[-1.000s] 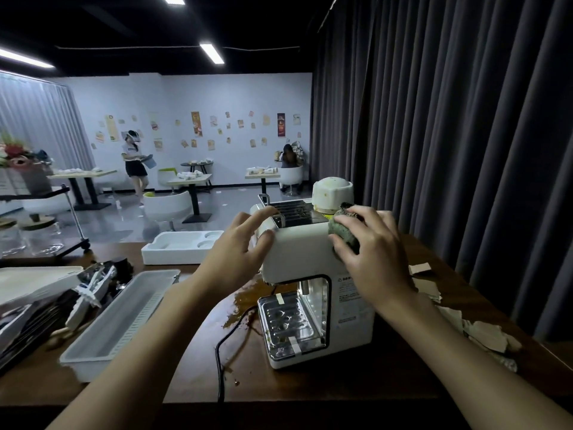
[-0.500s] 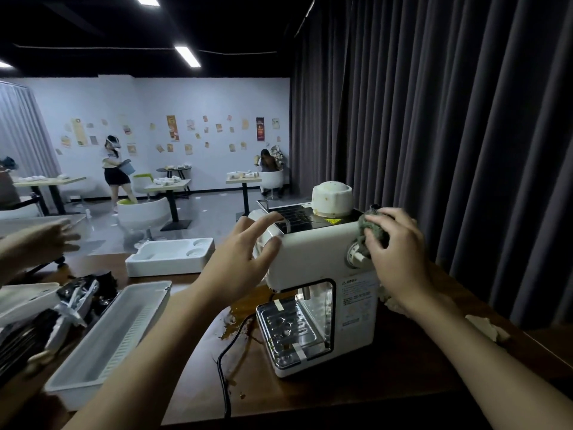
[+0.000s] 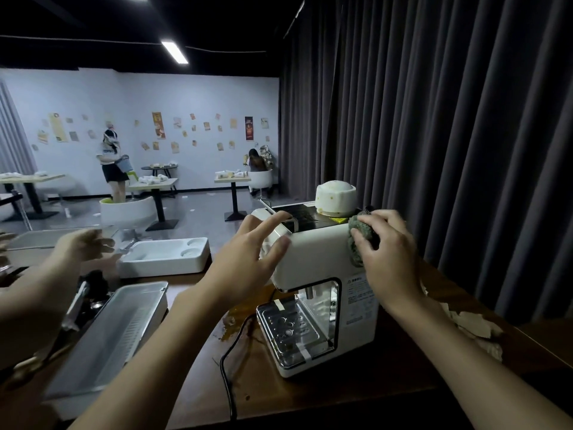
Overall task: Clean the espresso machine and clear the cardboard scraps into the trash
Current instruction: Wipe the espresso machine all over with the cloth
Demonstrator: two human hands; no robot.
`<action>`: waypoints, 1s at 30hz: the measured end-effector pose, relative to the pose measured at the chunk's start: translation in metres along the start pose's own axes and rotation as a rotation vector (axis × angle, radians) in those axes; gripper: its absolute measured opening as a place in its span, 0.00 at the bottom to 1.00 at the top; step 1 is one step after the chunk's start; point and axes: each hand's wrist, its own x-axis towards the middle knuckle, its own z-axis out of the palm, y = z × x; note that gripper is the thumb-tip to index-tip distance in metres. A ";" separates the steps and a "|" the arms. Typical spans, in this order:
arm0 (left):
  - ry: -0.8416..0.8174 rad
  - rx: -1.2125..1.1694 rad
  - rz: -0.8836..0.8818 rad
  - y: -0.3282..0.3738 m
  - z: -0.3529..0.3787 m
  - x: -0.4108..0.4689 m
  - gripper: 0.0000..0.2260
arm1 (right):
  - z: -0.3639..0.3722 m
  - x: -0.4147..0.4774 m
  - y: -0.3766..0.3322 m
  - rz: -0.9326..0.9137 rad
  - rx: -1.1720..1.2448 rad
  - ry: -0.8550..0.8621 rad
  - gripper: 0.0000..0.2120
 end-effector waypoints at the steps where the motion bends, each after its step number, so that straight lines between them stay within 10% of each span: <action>1: -0.002 -0.008 0.005 0.000 0.000 0.000 0.28 | 0.004 -0.004 -0.006 -0.009 -0.010 0.008 0.12; 24: -0.002 -0.041 0.070 -0.011 -0.001 0.005 0.20 | 0.038 -0.062 -0.049 -0.314 0.036 -0.036 0.22; 30: -0.037 -0.050 0.050 -0.009 -0.003 0.004 0.27 | 0.044 -0.066 -0.044 -0.049 0.147 0.147 0.15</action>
